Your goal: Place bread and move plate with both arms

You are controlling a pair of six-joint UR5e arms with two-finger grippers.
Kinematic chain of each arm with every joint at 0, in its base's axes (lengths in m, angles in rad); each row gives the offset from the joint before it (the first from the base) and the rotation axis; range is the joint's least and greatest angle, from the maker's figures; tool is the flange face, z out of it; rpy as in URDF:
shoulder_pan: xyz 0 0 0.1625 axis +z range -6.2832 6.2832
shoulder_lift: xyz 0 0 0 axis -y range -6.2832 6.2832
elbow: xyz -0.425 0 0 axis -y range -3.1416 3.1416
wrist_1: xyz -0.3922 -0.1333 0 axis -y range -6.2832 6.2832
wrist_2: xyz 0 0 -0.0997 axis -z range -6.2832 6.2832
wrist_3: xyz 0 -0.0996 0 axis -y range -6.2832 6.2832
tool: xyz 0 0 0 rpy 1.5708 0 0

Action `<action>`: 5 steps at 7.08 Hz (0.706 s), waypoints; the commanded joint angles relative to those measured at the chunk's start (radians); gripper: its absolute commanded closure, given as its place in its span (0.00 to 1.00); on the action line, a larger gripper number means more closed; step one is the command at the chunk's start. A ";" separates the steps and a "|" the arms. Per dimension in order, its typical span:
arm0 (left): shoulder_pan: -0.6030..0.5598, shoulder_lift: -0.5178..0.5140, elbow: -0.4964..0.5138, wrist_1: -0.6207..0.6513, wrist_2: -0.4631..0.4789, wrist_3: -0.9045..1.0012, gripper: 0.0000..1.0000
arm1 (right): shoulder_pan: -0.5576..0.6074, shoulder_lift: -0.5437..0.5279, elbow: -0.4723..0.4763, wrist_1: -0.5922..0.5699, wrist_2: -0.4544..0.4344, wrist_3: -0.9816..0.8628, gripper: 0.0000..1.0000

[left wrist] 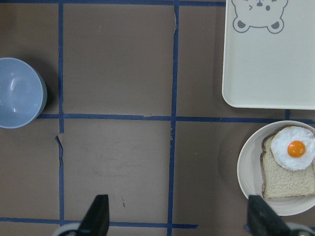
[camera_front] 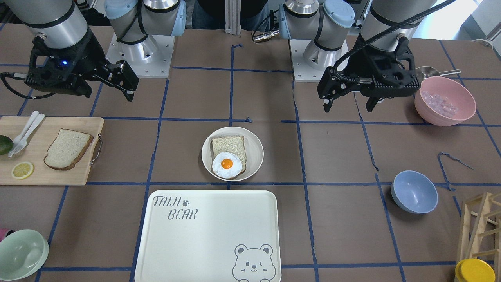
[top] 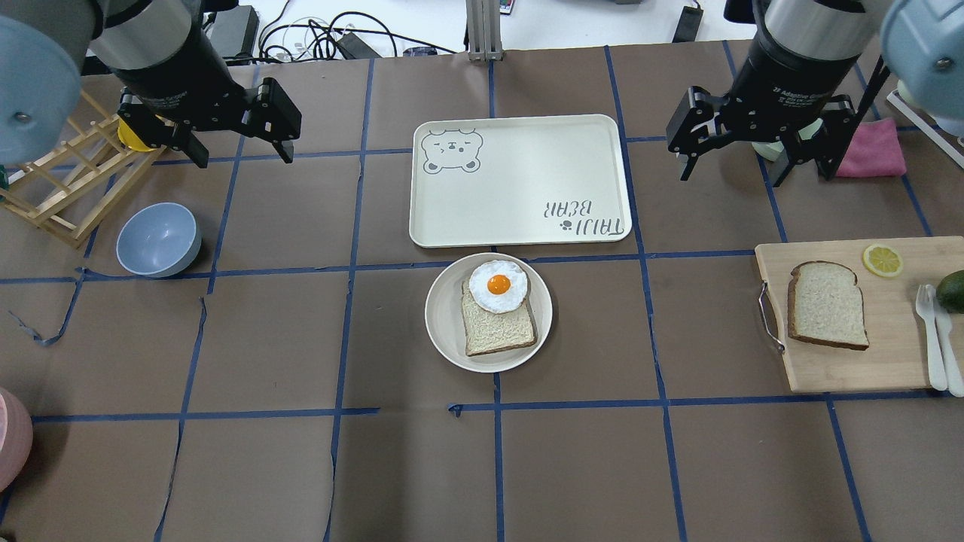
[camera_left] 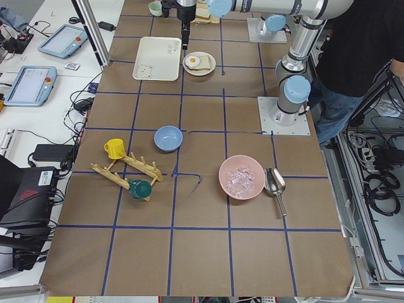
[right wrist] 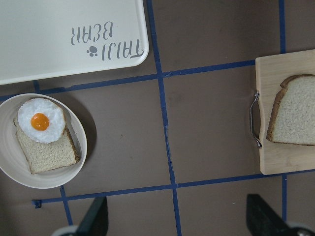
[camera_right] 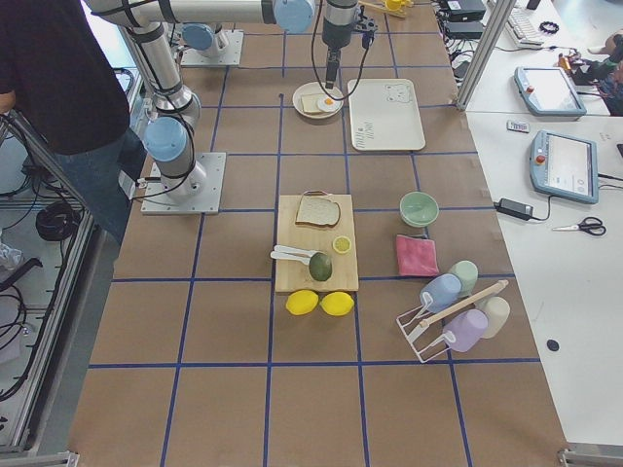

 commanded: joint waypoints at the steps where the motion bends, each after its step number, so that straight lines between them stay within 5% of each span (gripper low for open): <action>1: -0.004 -0.001 0.001 0.001 0.000 -0.001 0.00 | 0.000 0.000 0.000 0.000 -0.001 -0.008 0.00; 5: -0.003 0.002 -0.001 0.001 0.000 -0.001 0.00 | 0.000 0.000 0.000 0.000 -0.007 -0.016 0.00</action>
